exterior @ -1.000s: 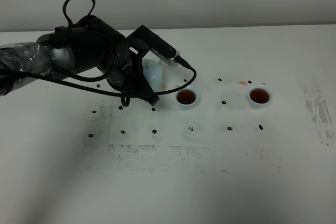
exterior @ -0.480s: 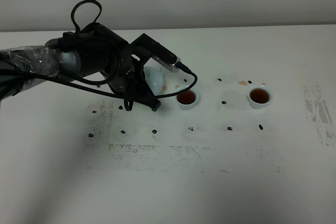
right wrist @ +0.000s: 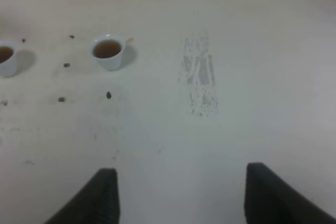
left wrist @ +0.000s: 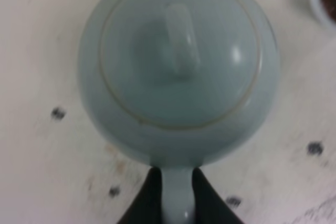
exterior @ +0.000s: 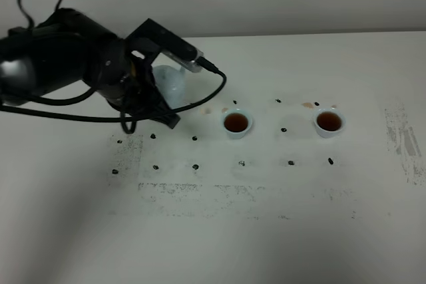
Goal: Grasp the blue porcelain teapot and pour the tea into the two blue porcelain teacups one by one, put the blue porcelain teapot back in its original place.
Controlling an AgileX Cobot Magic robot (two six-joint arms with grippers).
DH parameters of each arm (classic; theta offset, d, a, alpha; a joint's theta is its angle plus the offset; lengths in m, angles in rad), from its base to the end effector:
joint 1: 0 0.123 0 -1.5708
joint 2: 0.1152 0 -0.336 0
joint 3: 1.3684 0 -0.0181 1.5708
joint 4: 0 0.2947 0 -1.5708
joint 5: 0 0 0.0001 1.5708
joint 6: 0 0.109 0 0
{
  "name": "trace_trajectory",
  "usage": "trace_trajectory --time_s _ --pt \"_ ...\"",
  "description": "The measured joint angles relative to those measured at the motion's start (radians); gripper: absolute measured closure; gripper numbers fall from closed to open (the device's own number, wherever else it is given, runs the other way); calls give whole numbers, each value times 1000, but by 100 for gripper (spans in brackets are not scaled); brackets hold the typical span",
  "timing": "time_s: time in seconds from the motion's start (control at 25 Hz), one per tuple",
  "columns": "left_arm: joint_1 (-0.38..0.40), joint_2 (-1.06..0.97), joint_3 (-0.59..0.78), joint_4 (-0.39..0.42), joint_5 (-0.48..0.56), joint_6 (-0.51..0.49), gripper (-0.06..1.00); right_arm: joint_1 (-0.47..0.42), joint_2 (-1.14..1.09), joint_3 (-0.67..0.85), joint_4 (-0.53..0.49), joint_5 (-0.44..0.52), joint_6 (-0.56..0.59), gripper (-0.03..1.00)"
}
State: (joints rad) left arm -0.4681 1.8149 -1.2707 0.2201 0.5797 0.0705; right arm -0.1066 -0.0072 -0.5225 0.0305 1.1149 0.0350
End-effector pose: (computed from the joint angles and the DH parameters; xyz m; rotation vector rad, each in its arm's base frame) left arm 0.4045 -0.1899 0.2312 0.8749 2.4342 0.0776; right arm -0.0081 0.0039 0.2924 0.1434 2.0634 -0.0075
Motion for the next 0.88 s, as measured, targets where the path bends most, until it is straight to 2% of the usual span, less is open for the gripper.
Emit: trace_trajectory --time_s 0.16,0.36,0.52,0.72,0.88 --pt "58 -139 153 3 -51 -70 87 0 0 0 0 0 0 43" --pt "115 -225 268 5 -69 -188 87 0 0 0 0 0 0 43" --pt "137 -228 347 -9 -96 -214 87 0 0 0 0 0 0 43" --pt "149 -217 395 -23 -227 -235 87 0 0 0 0 0 0 43" --pt "149 -175 398 -24 -275 -257 87 0 0 0 0 0 0 43"
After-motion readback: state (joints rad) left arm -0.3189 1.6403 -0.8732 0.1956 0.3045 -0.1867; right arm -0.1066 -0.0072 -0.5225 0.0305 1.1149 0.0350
